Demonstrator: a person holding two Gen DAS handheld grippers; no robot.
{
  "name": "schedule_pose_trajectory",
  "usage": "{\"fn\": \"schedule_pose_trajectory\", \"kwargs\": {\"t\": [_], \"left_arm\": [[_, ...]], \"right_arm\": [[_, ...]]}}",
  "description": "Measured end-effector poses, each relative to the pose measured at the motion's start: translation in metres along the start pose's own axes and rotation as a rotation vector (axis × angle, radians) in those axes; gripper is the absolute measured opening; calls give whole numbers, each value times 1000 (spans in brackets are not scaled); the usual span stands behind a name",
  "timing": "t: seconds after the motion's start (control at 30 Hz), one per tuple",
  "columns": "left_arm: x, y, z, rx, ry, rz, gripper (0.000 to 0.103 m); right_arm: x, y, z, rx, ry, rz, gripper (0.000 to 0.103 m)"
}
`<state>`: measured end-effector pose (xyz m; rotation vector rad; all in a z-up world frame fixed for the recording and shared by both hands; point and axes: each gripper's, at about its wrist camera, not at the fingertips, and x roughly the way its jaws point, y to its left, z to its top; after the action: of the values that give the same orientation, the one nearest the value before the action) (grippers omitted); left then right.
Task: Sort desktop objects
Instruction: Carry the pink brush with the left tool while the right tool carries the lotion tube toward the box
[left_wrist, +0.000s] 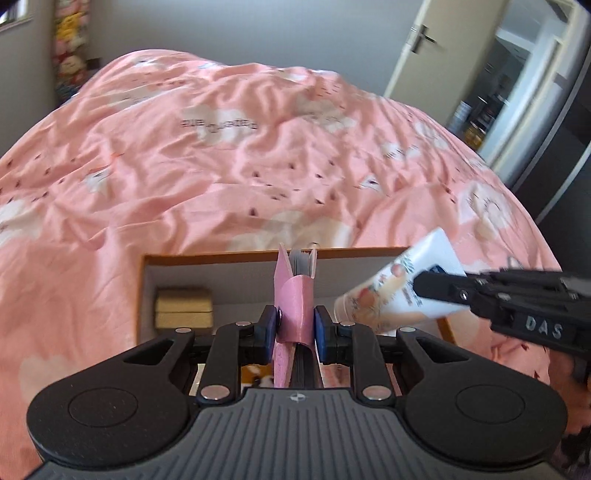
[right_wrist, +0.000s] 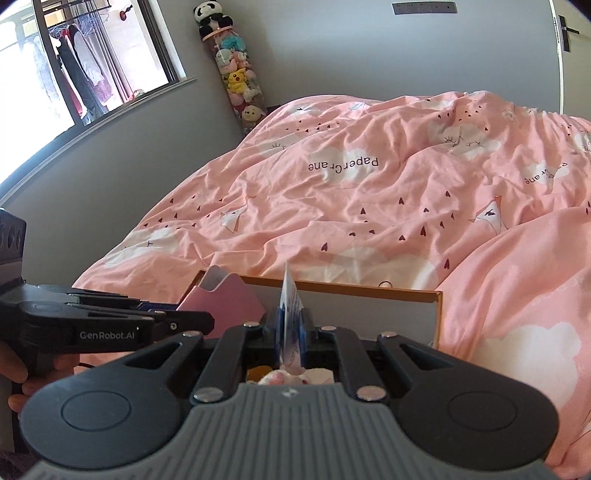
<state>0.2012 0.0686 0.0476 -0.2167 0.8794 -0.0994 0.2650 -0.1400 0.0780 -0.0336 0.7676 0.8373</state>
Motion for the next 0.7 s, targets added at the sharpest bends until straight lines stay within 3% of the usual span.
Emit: {"fn": "schedule_pose_trajectory", "kwargs": {"t": [0.27,0.5,0.7], "left_arm": [[29,-25,18,25,4,-68,24],[60,-42,25,126,47,-64,24],[70,-32,24,123,73,-69,24]], "right_arm": [[-11,-18,4,-39,-35,-118,9],[-3,-31,0,-34,-2,-120,9],[9,-37,-5,-17,17,-103,9]]}}
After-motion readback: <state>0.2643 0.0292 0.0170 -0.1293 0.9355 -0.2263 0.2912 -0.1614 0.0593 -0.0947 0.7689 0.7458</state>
